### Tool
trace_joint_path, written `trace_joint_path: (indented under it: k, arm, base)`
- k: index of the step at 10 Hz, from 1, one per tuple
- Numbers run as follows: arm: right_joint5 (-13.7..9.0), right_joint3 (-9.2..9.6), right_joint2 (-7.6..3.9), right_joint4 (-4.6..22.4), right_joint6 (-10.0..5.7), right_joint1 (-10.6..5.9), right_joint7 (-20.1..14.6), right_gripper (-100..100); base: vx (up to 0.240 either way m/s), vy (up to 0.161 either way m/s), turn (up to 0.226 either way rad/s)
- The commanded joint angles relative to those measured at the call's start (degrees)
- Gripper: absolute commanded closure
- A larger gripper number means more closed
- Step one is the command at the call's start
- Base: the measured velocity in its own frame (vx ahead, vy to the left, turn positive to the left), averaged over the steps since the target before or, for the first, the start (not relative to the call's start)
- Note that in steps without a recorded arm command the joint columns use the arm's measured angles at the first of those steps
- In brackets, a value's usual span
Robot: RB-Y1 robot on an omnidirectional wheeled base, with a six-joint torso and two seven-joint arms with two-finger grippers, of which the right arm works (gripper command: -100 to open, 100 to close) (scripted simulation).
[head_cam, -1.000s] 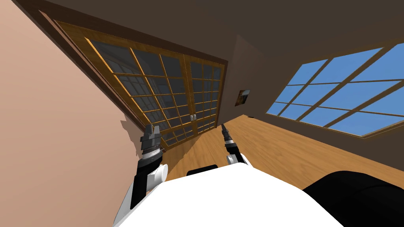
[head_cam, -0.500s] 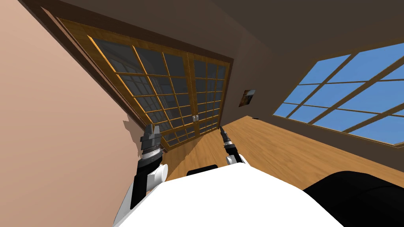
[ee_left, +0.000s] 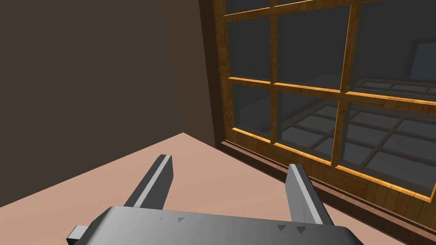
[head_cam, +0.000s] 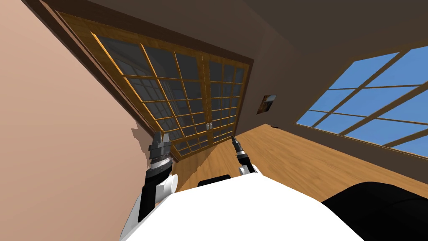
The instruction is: Pull the door open
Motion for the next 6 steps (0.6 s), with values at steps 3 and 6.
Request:
trace_joint_path:
  k: [3,6]
  arm:
    - [-0.4,0.29,-0.38,5.0,-1.53,-1.34,6.1,-100]
    - [-0.6,0.43,-0.6,7.8,-2.34,-2.17,9.9,-100]
  base:
    - [0.096,0.039,0.077]
    - [0.079,0.033,0.045]
